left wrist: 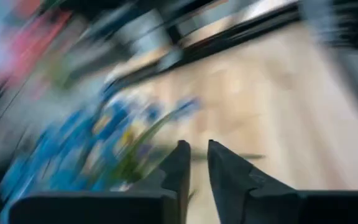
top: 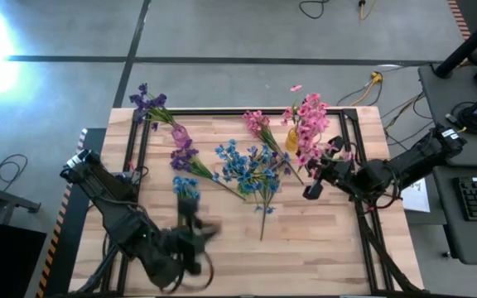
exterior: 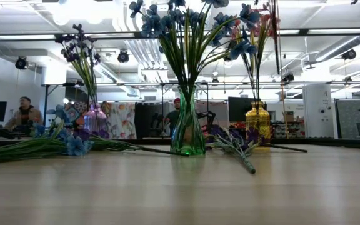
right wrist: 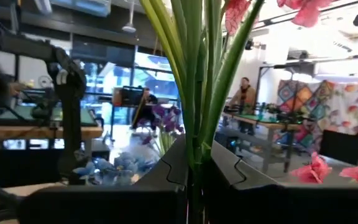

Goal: Sort flowers into vase by color
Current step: Put the bottom pink flowers into the yellow vase

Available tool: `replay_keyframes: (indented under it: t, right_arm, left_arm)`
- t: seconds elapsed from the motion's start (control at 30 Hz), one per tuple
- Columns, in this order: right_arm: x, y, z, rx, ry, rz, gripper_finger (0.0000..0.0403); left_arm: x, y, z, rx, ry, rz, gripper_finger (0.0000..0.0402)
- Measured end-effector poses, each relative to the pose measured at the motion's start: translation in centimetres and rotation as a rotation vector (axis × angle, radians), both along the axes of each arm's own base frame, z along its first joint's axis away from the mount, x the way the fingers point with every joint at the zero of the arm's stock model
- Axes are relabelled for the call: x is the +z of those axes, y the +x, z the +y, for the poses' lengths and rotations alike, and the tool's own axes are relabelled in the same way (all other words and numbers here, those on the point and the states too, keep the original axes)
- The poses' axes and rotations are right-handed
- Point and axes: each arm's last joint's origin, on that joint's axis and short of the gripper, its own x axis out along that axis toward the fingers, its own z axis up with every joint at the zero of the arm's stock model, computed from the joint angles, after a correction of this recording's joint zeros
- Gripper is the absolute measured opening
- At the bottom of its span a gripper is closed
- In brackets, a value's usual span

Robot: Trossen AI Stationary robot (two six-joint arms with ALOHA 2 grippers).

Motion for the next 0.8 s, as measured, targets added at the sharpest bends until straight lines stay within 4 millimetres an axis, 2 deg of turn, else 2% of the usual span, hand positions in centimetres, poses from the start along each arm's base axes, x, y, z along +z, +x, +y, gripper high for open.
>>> replay_keyframes:
  t: [0.1, 0.23, 0.37, 0.57, 0.8]
  right_arm:
    - [0.4, -1.2, -0.4, 0.015, 0.025, -0.046, 0.0018]
    - [0.5, -2.8, -1.1, 0.036, 0.034, -0.107, 0.0018]
    - [-0.2, -3.9, -1.9, 0.01, 0.056, -0.155, 0.0018]
    - [-2.3, -4.6, -3.5, -0.066, 0.099, -0.261, 0.0018]
    - [-4.8, -4.7, -4.9, -0.127, 0.153, -0.275, 0.0018]
  left_arm:
    - [-0.1, 0.4, -0.2, -0.226, 0.015, 0.008, 0.0008]
    - [-0.6, -0.6, 2.6, -0.336, -0.106, -0.031, 0.0005]
    - [-3.0, -2.5, 5.0, -0.406, -0.195, -0.182, 0.0003]
    - [-6.2, -6.0, 7.9, -0.417, -0.286, -0.46, 0.0]
    - [-8.6, -8.2, 9.6, -0.409, -0.32, -0.514, 0.0]
